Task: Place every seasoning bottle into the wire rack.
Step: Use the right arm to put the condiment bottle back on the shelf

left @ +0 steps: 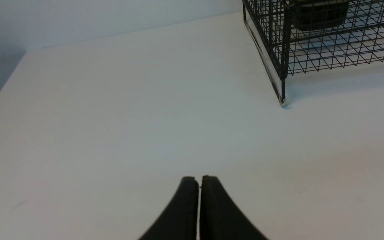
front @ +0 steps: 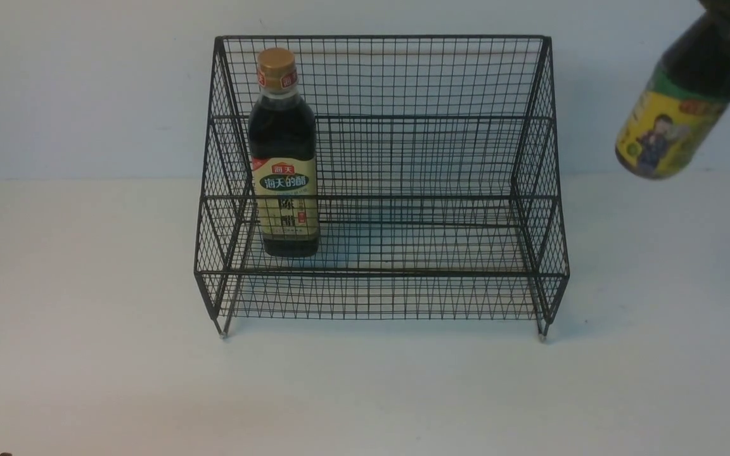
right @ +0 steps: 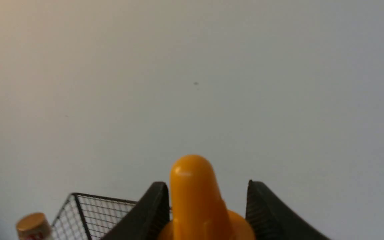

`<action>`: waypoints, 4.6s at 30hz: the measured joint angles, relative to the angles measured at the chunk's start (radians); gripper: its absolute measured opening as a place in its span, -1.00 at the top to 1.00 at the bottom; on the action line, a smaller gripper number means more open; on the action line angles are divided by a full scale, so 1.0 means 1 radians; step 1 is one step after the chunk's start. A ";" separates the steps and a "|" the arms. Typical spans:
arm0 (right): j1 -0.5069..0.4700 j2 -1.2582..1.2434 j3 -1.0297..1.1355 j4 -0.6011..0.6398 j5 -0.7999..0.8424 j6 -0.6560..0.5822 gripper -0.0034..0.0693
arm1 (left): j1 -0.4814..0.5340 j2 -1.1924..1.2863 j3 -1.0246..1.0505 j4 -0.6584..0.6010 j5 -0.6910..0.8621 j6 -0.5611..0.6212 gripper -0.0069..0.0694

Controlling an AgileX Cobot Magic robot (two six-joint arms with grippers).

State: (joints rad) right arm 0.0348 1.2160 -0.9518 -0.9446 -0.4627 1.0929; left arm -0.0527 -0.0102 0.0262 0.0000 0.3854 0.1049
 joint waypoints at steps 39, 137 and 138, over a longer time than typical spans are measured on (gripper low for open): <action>0.071 0.722 -0.490 -0.240 -0.342 0.128 0.15 | 0.000 0.000 0.000 0.000 0.000 0.000 0.83; 0.445 0.505 0.142 1.098 -0.118 -1.030 0.15 | 0.000 0.000 0.000 0.000 0.000 0.000 0.83; 0.445 0.505 0.142 1.097 -0.118 -1.030 0.15 | 0.000 0.000 0.000 0.000 0.000 0.000 0.83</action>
State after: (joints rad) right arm 0.4802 1.7208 -0.8095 0.1523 -0.5811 0.0634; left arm -0.0527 -0.0102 0.0262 0.0000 0.3854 0.1049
